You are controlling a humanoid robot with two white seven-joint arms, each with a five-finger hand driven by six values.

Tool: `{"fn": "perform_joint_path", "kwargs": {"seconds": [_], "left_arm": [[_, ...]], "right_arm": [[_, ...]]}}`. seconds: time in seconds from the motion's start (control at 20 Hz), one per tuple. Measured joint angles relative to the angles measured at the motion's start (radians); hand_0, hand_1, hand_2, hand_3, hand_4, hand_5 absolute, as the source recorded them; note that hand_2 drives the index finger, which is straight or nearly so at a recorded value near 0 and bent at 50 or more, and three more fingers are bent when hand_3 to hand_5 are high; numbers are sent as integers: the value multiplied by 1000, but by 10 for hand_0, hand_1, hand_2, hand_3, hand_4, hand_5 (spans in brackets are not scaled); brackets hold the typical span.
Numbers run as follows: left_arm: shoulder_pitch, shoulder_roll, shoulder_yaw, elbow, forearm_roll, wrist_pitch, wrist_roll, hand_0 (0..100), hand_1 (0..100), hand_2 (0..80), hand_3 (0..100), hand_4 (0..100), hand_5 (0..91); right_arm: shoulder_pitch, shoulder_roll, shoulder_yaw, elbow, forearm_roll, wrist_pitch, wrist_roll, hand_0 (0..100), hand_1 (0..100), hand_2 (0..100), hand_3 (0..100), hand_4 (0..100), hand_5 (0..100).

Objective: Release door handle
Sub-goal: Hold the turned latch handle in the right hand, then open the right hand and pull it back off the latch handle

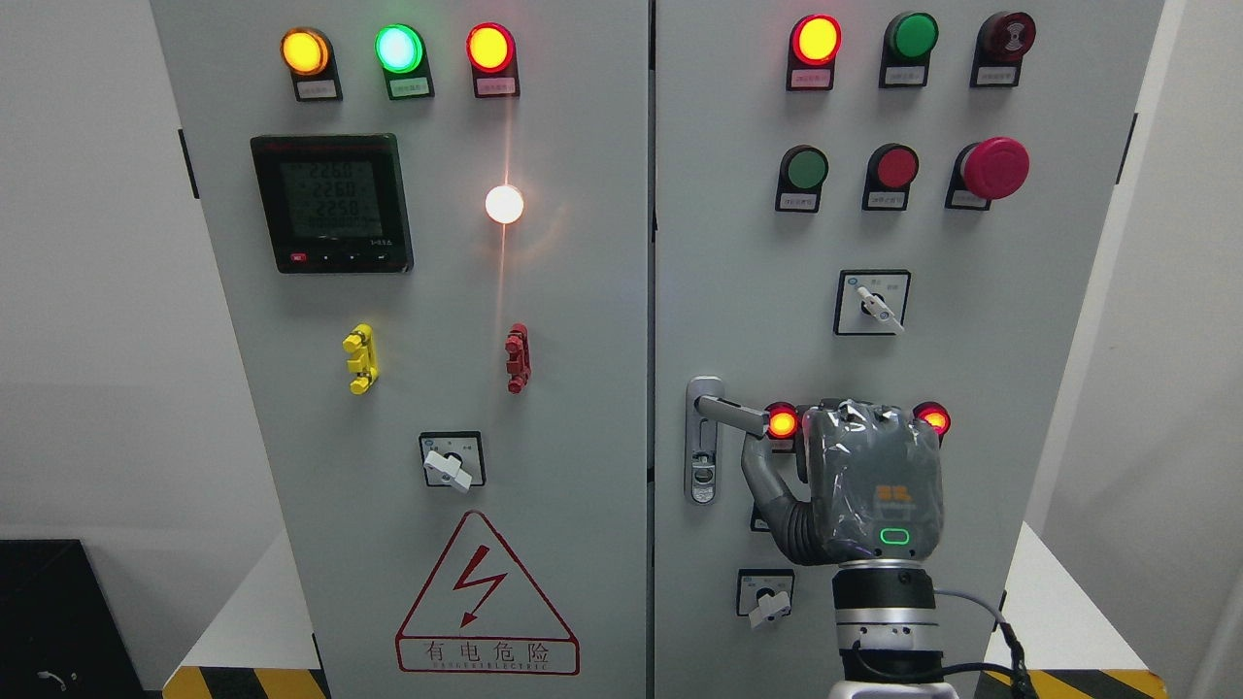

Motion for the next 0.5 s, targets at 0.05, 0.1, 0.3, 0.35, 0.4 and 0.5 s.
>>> {"fn": "perform_joint_path", "kwargs": {"seconds": [0.05, 0.1, 0.3, 0.35, 0.4, 0.5], "left_arm": [[0, 0, 0, 0, 0, 0, 0, 120, 556, 0, 0, 0, 0], [0, 0, 0, 0, 0, 0, 0, 120, 556, 0, 0, 0, 0], [0, 0, 0, 0, 0, 0, 0, 120, 556, 0, 0, 0, 0], [0, 0, 0, 0, 0, 0, 0, 120, 556, 0, 0, 0, 0], [0, 0, 0, 0, 0, 0, 0, 120, 556, 0, 0, 0, 0], [0, 0, 0, 0, 0, 0, 0, 120, 556, 0, 0, 0, 0]], "right_arm": [[4, 0, 0, -1, -1, -1, 0, 574, 338, 949, 1000, 1000, 1000], [8, 0, 0, -3, -1, -2, -1, 575, 336, 948, 1000, 1000, 1000], [39, -1, 1, -14, -4, -13, -2, 582, 295, 890, 1000, 999, 1000], [50, -1, 1, -18, -4, -16, -3, 578, 293, 872, 1000, 994, 1000], [61, -2, 1, -23, -5, -18, -4, 577, 291, 862, 1000, 989, 1000], [86, -2, 1, -35, -6, -36, -7, 572, 273, 795, 1000, 948, 967]]}}
